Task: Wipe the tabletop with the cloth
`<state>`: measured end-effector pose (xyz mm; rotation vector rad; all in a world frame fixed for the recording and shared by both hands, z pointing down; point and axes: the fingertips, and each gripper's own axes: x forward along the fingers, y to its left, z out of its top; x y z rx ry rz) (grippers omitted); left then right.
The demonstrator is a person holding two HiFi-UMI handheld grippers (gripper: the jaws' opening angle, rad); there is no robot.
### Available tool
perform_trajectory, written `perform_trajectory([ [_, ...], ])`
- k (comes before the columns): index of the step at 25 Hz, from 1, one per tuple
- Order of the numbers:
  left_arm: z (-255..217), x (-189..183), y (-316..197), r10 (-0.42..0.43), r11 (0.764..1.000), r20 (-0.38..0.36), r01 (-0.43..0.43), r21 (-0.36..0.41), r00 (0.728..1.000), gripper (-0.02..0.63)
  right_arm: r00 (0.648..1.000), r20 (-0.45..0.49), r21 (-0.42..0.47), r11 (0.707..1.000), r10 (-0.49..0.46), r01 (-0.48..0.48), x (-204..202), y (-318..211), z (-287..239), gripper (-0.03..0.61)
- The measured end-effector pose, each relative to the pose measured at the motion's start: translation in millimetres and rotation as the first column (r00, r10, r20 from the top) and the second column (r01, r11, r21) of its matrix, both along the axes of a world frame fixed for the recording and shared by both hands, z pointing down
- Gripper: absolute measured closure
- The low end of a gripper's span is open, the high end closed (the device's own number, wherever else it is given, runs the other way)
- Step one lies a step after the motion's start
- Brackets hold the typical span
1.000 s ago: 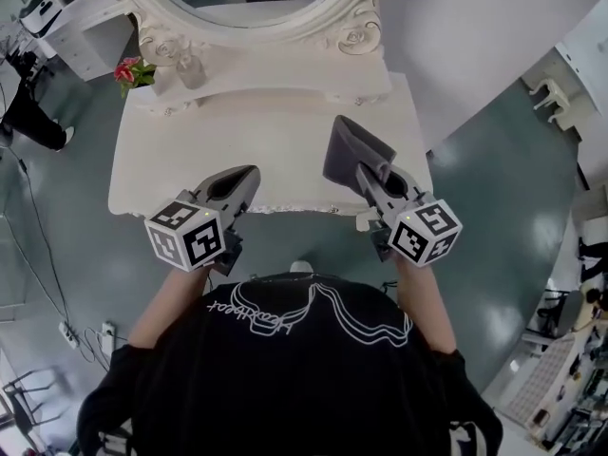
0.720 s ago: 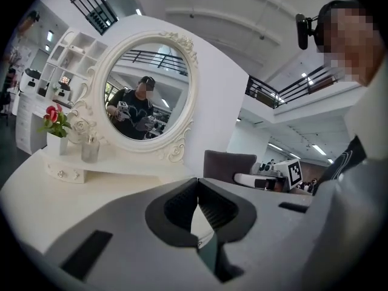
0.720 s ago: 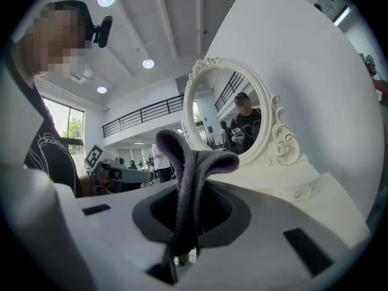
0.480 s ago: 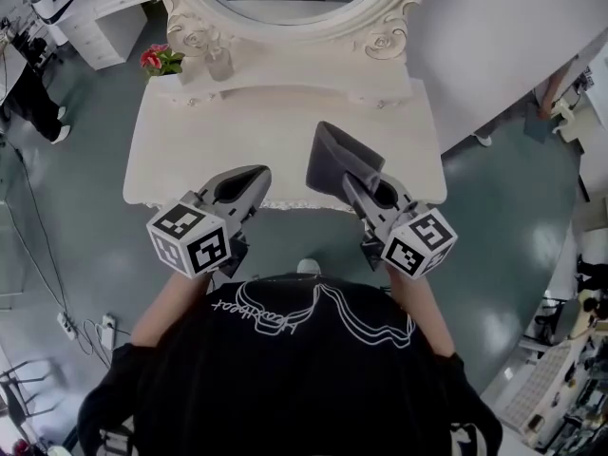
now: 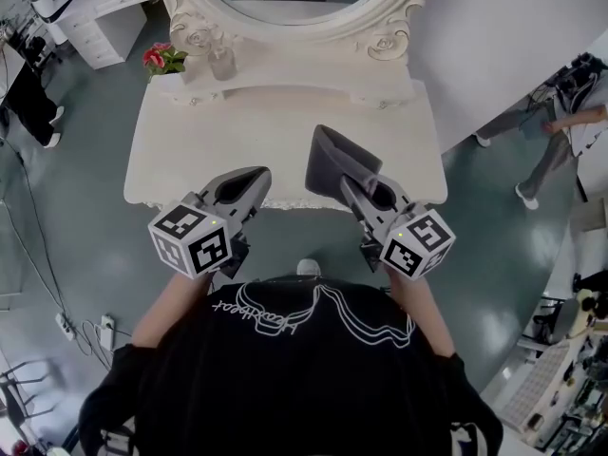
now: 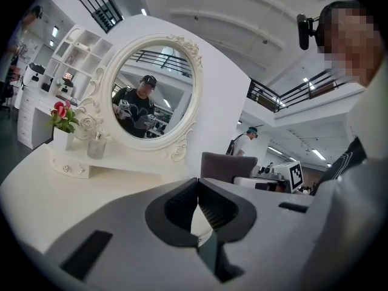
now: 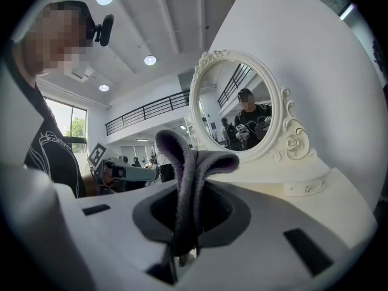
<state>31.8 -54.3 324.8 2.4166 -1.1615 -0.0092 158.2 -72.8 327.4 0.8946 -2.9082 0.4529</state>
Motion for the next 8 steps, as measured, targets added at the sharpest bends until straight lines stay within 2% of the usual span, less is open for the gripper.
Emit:
perform_trajectory([
  [8,10.1,-0.6,-0.8,0.003,1.000,0.000,-0.003,-0.018,1.000,0.609,1.000,0.001,-0.020,1.000,0.004,-0.004,0.8,0.1,7.5,0.531],
])
